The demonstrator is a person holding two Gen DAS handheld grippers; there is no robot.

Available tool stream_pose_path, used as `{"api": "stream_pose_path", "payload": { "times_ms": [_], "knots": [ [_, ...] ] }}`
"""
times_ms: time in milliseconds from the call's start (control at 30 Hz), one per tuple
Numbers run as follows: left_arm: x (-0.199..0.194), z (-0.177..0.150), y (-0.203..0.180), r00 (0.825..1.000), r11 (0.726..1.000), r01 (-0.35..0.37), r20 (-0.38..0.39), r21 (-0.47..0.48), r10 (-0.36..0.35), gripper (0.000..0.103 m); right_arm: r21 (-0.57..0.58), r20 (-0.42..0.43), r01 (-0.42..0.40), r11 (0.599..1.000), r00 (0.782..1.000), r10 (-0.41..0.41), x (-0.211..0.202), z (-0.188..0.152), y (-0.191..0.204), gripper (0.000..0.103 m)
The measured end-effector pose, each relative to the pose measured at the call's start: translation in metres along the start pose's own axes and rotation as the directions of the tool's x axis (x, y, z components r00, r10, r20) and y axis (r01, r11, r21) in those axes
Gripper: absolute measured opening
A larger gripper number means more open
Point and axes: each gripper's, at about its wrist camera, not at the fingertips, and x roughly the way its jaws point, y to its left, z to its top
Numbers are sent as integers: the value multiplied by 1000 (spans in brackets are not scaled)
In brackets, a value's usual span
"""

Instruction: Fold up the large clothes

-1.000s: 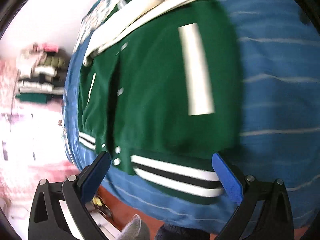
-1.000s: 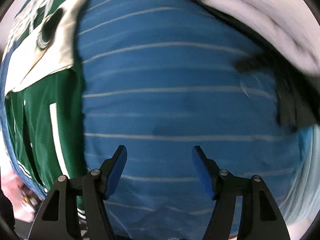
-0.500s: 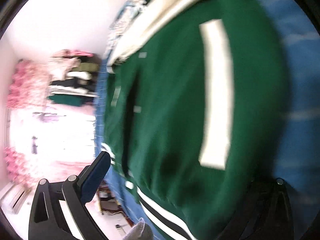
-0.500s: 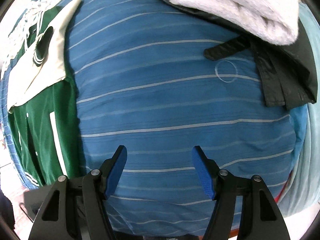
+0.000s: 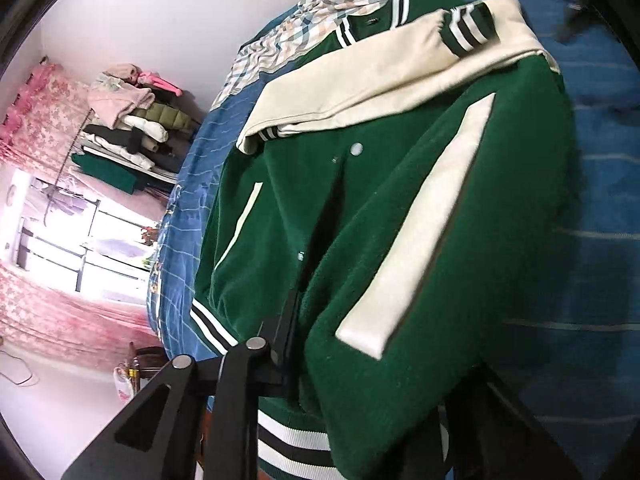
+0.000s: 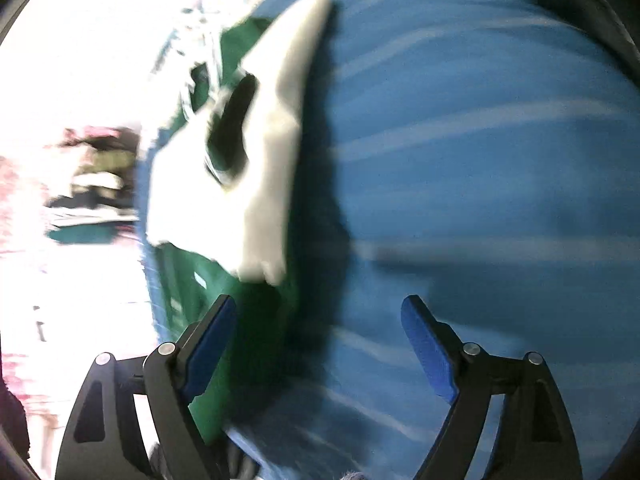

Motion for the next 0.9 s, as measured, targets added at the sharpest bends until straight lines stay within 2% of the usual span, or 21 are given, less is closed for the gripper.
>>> {"api": "stream_pose_path", "payload": {
  "times_ms": [133,267,300,333,400,433,500,567,633,667,733,767,833,900],
  "knots": [
    [-1,6,13,999,999,47,-5,5,-47,21,65,49,-170,983,985,167,22,48,5,90],
    [12,14,29,996,996,92,-2,-3,-92,21,130,7,-168,977,986,169,62,85,12,91],
    [15,16,33,994,994,107,-2,-6,-107,21,142,-14,-174,974,984,178,75,89,16,86],
    [19,17,39,992,992,126,-4,-14,-126,21,146,-20,-179,973,983,184,83,91,20,58],
    [26,20,52,987,986,161,-16,-31,-162,20,152,-35,-73,986,996,80,94,96,39,29],
    [29,21,59,982,982,185,-19,-43,-186,21,155,-29,-45,987,998,50,93,96,45,25],
    [34,24,79,971,969,237,-24,-74,-239,21,166,-10,-10,986,1000,11,81,97,70,21],
    [40,27,105,953,949,296,-31,-111,-301,20,122,22,10,993,1000,-13,66,94,111,19],
    [48,31,136,932,924,349,-41,-157,-359,21,84,43,33,996,998,-37,55,94,154,19],
    [54,32,152,923,912,368,-47,-180,-381,21,54,54,50,997,997,-53,54,93,189,19],
    [71,34,188,897,878,410,-64,-247,-437,22,11,52,95,995,994,-95,50,89,235,19],
    [83,34,208,884,856,425,-71,-294,-463,22,-32,45,145,989,989,-144,65,88,272,19],
    [108,31,240,862,816,441,-74,-374,-501,24,-88,35,231,969,973,-229,84,91,316,19],
    [139,24,266,860,795,421,-87,-437,-503,24,-152,14,324,934,945,-326,133,90,366,19]
  ]
}}
